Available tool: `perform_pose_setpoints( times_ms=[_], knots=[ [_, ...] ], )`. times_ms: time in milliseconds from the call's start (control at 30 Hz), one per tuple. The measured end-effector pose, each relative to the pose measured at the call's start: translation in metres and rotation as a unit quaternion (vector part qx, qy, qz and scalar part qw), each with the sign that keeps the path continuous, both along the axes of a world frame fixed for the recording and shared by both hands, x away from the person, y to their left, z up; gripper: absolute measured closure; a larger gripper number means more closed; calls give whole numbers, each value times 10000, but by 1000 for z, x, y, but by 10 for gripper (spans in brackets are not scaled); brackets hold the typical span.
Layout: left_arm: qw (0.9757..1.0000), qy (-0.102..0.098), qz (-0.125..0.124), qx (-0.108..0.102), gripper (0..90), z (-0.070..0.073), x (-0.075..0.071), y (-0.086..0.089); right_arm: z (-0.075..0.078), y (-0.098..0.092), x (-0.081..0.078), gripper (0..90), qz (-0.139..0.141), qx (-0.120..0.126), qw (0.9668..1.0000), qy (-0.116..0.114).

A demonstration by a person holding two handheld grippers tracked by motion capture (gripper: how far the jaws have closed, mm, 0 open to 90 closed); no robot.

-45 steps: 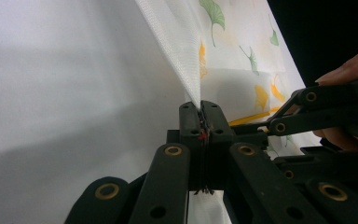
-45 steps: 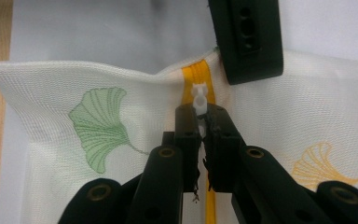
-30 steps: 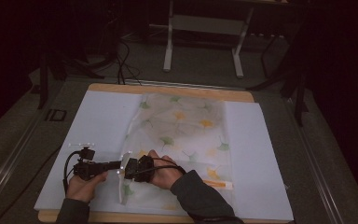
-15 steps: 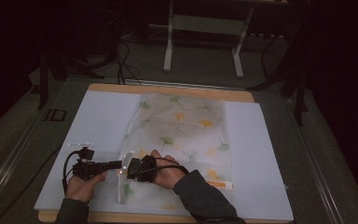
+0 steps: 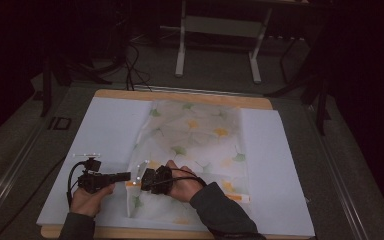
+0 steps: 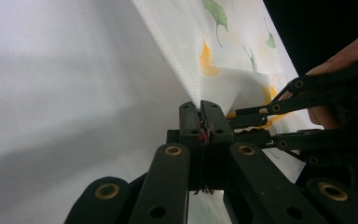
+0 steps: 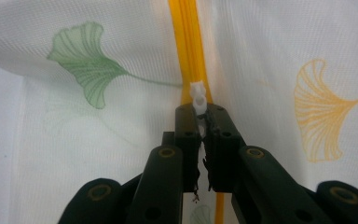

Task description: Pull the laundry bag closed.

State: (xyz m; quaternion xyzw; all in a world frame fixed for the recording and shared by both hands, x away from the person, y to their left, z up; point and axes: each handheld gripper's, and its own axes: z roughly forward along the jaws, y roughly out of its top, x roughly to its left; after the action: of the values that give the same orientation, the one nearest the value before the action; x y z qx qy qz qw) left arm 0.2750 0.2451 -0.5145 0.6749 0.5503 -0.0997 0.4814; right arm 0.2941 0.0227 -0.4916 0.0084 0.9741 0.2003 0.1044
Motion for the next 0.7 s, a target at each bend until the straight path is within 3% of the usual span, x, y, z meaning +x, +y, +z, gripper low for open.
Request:
perform_pose_setpoints(
  times_ms=[700],
  knots=[
    [10000, -13, 13, -3, 893, 1, 0, 1, -1, -18, 2, 846, -101, -22, 9999, 67]
  ],
)
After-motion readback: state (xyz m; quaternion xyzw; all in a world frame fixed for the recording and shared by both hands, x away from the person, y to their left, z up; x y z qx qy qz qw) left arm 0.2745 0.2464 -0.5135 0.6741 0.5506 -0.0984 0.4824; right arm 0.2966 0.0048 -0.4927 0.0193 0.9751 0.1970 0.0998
